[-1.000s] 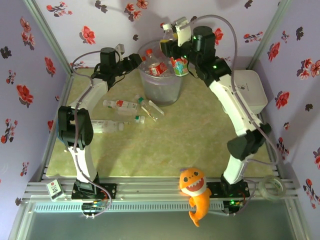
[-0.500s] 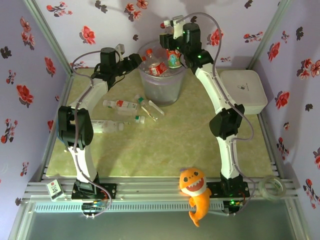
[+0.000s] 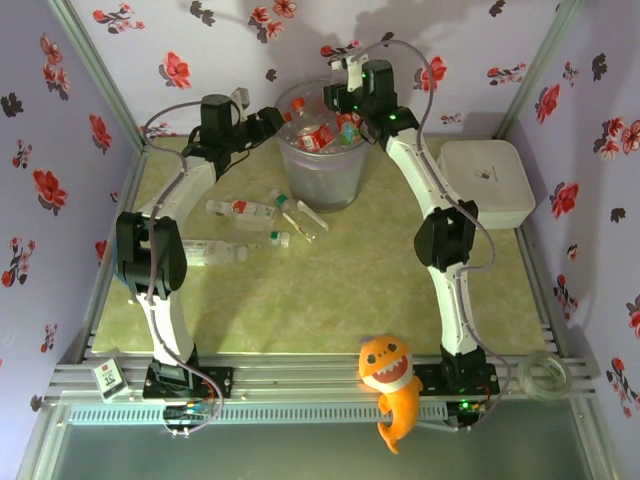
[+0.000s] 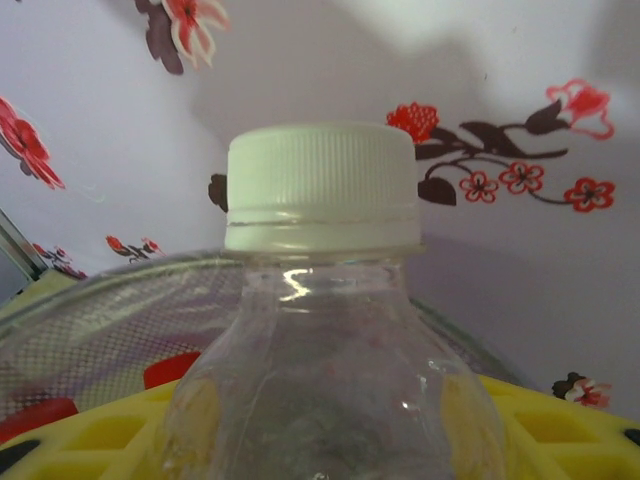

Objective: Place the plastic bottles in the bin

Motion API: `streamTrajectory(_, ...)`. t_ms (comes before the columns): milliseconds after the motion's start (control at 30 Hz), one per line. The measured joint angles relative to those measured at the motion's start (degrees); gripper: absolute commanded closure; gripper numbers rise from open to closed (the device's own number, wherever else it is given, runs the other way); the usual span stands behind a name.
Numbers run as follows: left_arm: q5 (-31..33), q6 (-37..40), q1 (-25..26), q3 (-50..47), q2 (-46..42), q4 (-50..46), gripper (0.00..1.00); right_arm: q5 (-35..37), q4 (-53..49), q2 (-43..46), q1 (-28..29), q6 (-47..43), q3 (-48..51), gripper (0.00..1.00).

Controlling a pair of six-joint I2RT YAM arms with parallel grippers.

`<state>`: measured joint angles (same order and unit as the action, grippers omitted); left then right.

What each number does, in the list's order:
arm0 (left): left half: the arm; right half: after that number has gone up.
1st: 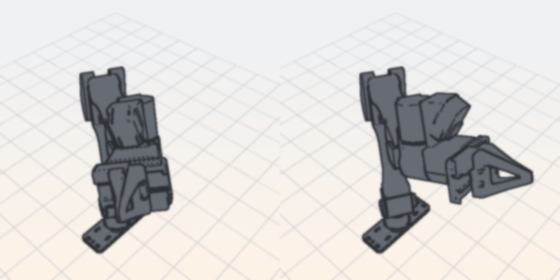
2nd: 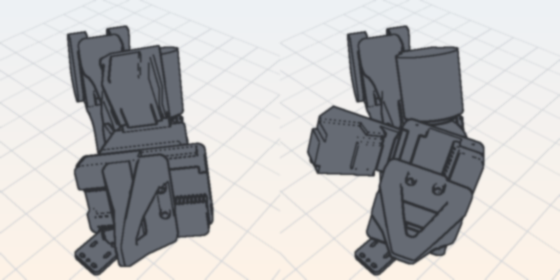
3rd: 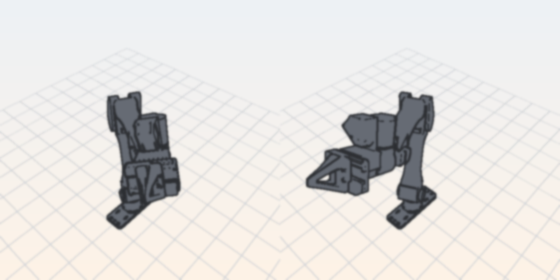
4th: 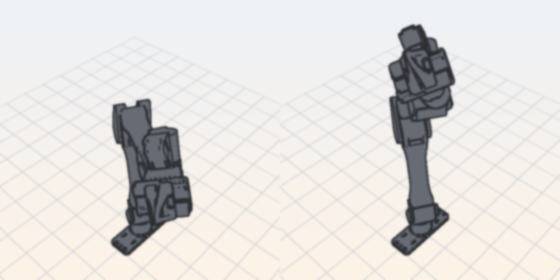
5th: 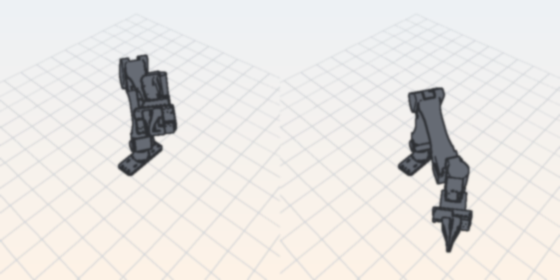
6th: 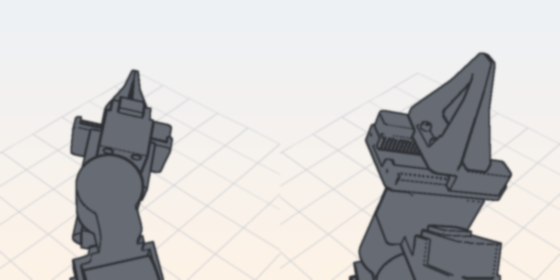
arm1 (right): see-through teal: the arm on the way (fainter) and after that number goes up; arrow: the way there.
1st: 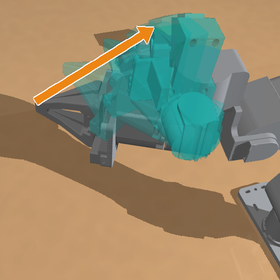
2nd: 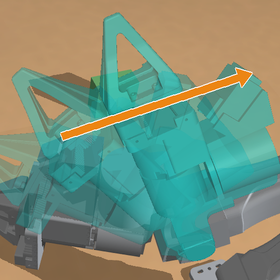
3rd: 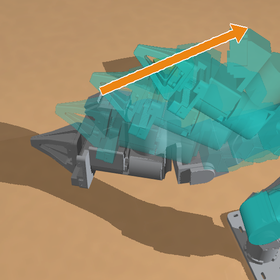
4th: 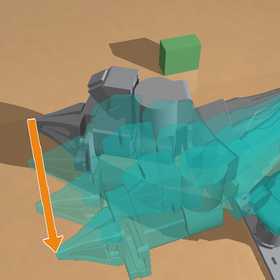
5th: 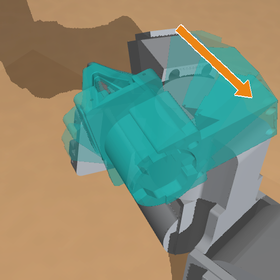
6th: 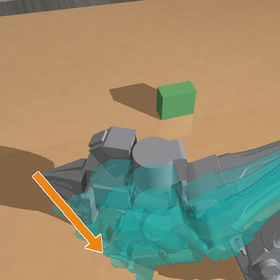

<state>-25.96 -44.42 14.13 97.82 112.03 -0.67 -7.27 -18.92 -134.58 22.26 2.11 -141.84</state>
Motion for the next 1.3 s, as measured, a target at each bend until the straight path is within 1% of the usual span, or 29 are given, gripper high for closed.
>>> streamTrajectory(67, 0.0, 0.02, 0.0, 0.04, 0.02, -0.13, 0.36, 0.02, -0.37, -1.01, -0.04, 0.0, 0.02, 0.39)
streamTrajectory(100, 0.0, 0.02, 0.0, 0.07, 0.02, -0.15, 0.36, 0.0, -0.48, -1.38, -0.11, -0.04, 0.09, 0.32)
streamTrajectory(133, 0.0, 0.04, 0.0, 0.07, 0.02, -0.22, 0.36, 0.02, -0.7, -1.66, -0.15, -0.13, 0.31, 0.22)
streamTrajectory(167, 0.0, 0.04, 0.0, 0.13, 0.02, -0.26, 0.36, -0.04, -0.98, -1.88, -0.17, -0.22, 0.42, 0.16)
streamTrajectory(300, 0.24, 0.22, 0.02, 0.42, 0.09, -0.26, 0.36, -0.57, -1.29, -1.95, -0.07, -0.44, 0.55, 0.06)
streamTrajectory(400, 0.24, 0.24, 0.11, 0.55, 0.13, -0.46, 0.36, -0.85, -1.33, -1.95, 0.15, -0.61, 0.55, 0.03)
streamTrajectory(600, 0.31, 0.57, 0.11, 0.7, 0.13, -0.74, 0.36, -1.29, -1.4, -1.88, 0.2, -0.66, 0.55, 0.02)
streamTrajectory(700, 0.26, 0.85, 0.11, 0.81, 0.13, -0.96, 0.36, -1.27, -1.68, -0.85, 0.17, -1.05, 1.46, 0.05)
streamTrajectory(867, 0.31, 1.29, 0.11, 1.05, 0.13, -1.53, 0.36, -0.52, -1.88, 4.85, 0.28, -1.03, 6.4, 0.07)
streamTrajectory(967, 0.33, 1.36, 0.11, 1.14, 0.13, -1.6, 0.36, 0.66, -1.97, 9.77, 0.22, -0.96, 8.76, 0.08)
streamTrajectory(1167, 0.42, 1.57, 0.11, 1.4, 0.13, -2.03, 0.34, 5.88, -3.76, 17.75, -0.35, 1.49, 9.09, 0.2)
streamTrajectory(1300, 0.42, 2.43, 0.11, 2.69, 0.22, -4.33, 0.34, 7.06, -8.07, 19.3, -2.73, 7.37, 9.07, 0.28)
